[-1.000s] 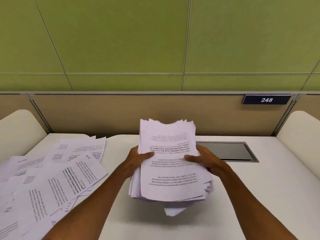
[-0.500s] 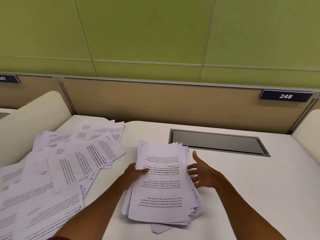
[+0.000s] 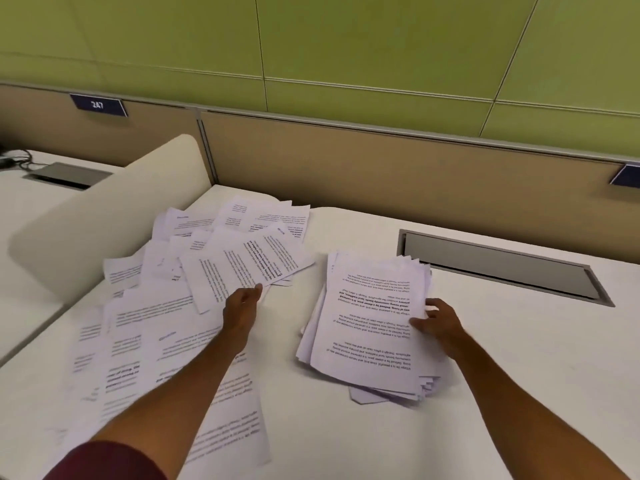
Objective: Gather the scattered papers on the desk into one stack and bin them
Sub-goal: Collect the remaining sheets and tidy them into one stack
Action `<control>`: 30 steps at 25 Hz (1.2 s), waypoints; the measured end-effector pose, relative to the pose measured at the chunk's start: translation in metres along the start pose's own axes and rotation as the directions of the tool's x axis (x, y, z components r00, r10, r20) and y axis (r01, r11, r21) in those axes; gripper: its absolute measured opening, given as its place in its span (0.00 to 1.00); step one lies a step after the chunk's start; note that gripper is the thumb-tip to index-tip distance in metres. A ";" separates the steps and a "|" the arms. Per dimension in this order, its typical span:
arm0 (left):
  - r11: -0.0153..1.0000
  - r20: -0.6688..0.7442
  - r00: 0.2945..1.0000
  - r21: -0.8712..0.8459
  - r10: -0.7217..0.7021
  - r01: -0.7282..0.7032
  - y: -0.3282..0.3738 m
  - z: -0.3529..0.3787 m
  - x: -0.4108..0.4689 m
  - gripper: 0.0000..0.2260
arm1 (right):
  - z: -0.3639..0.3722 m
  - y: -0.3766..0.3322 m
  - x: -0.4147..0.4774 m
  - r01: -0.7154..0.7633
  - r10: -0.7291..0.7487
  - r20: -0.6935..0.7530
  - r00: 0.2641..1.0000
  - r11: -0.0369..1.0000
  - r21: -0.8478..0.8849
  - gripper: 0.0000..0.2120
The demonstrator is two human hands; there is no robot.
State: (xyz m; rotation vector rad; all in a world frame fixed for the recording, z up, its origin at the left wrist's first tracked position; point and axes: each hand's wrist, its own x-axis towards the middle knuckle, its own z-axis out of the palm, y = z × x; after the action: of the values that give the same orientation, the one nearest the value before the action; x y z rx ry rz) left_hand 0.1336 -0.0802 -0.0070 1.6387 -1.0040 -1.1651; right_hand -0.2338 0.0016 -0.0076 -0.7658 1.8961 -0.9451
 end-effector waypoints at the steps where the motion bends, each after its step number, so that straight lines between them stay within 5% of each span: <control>1: 1.000 -0.028 1.000 0.030 -0.001 0.002 -0.003 -0.019 0.005 0.10 | 0.006 0.001 -0.003 -0.001 0.000 -0.042 0.999 1.000 -0.020 0.26; 6: 0.940 -0.234 0.970 0.339 0.062 0.022 -0.013 -0.113 0.029 0.16 | 0.034 -0.002 -0.014 -0.023 0.018 -0.128 0.992 0.999 -0.039 0.27; 8: 0.794 -0.301 0.952 0.566 -0.054 0.223 -0.017 -0.147 0.037 0.24 | 0.047 -0.003 -0.021 -0.021 0.011 -0.151 0.989 0.998 -0.061 0.28; 11: 0.686 -0.302 0.909 0.599 -0.286 0.414 -0.024 -0.183 0.043 0.38 | 0.069 -0.007 -0.031 -0.033 0.021 -0.169 0.985 0.997 -0.068 0.28; 16: 0.637 -0.206 0.966 0.726 -0.157 0.258 -0.037 -0.183 0.045 0.43 | 0.094 -0.014 -0.048 -0.044 0.033 -0.160 0.987 0.997 -0.066 0.28; 20: 0.660 -0.347 0.931 0.674 -0.114 0.332 -0.042 -0.213 0.054 0.50 | 0.113 -0.029 -0.056 -0.110 0.116 -0.062 0.991 0.989 0.098 0.22; 23: 0.639 -0.398 0.904 0.658 -0.153 0.398 -0.040 -0.232 0.061 0.54 | 0.119 -0.042 -0.050 -0.265 0.241 0.121 0.963 0.929 0.257 0.36; 27: 0.761 -0.296 0.944 0.576 -0.147 0.299 -0.020 -0.219 0.072 0.48 | 0.121 -0.032 -0.063 -0.270 0.232 0.158 0.960 0.914 0.303 0.36; 30: 0.886 -0.271 0.934 0.337 -0.233 0.319 -0.026 -0.218 0.073 0.42 | 0.121 -0.028 -0.063 -0.235 0.217 0.096 0.972 0.928 0.290 0.34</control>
State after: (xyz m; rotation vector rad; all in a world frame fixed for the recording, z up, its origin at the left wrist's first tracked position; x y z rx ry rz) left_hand 0.3641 -0.0988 -0.0095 2.2292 -0.9045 -0.9757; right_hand -0.0951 -0.0014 0.0008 -0.3819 1.6917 -1.0185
